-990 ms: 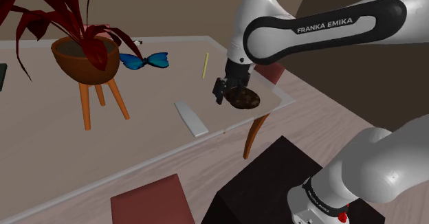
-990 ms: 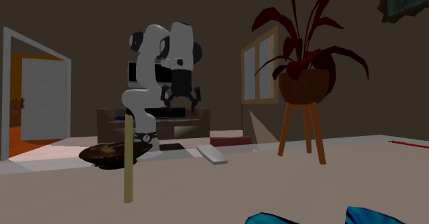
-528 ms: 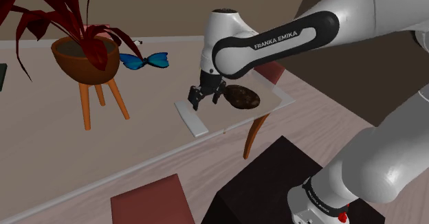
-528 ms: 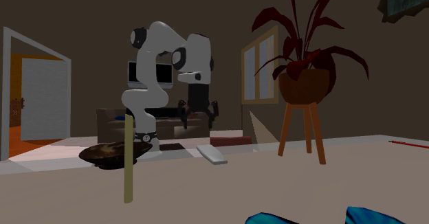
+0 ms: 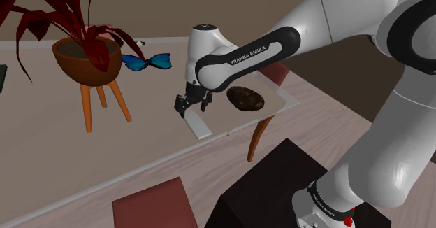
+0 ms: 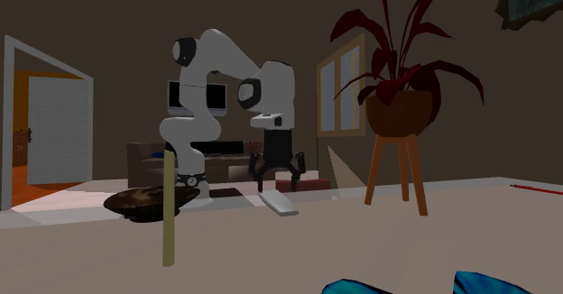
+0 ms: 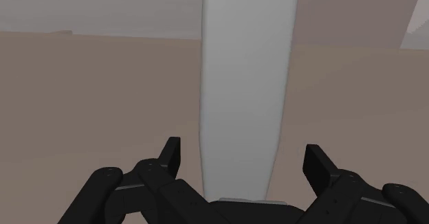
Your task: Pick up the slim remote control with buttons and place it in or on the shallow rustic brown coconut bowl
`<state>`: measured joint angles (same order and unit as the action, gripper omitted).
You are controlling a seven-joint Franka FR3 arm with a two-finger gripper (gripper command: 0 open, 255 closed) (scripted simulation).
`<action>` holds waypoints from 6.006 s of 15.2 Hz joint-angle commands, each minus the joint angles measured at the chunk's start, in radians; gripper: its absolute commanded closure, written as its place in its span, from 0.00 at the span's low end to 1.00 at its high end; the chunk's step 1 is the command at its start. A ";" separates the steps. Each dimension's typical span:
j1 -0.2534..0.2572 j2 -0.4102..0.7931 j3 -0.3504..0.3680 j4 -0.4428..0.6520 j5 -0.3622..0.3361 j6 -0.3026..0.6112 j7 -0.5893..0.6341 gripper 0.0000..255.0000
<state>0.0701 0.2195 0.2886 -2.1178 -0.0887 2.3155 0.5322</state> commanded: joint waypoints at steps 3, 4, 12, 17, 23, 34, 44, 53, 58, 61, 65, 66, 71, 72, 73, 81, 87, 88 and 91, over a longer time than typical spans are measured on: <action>0.004 0.037 -0.006 -0.012 -0.017 0.048 0.011 0.00; 0.005 0.046 -0.008 -0.015 -0.022 0.060 0.014 0.00; 0.006 0.052 -0.009 -0.017 -0.024 0.066 0.016 0.00; 0.006 0.052 -0.009 -0.016 -0.024 0.066 0.016 1.00; 0.004 0.042 -0.007 -0.014 -0.020 0.055 0.013 1.00; -0.006 -0.052 0.006 0.027 0.023 -0.076 -0.016 1.00; -0.011 -0.119 0.010 0.087 0.050 -0.200 -0.035 1.00; -0.110 -0.248 -0.077 -0.052 0.089 -0.182 -0.241 1.00; -0.169 -0.295 -0.143 -0.107 0.094 -0.175 -0.368 1.00; -0.204 -0.312 -0.184 -0.126 0.092 -0.172 -0.443 1.00; -0.251 -0.320 -0.240 -0.135 0.085 -0.171 -0.543 1.00; -0.263 -0.320 -0.254 -0.134 0.083 -0.171 -0.568 1.00; -0.276 -0.299 -0.269 -0.154 0.080 -0.131 -0.594 1.00; -0.276 -0.293 -0.269 -0.161 0.080 -0.117 -0.594 1.00; -0.276 -0.286 -0.269 -0.168 0.080 -0.104 -0.593 1.00; -0.276 -0.216 -0.269 -0.217 0.077 0.015 -0.591 1.00; -0.276 -0.216 -0.269 -0.217 0.077 0.015 -0.591 1.00; -0.276 -0.216 -0.269 -0.217 0.077 0.015 -0.591 1.00; -0.276 -0.216 -0.269 -0.217 0.077 0.015 -0.591 0.00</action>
<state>-0.2058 0.0035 0.0193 -2.3345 -0.0117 2.3307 -0.0583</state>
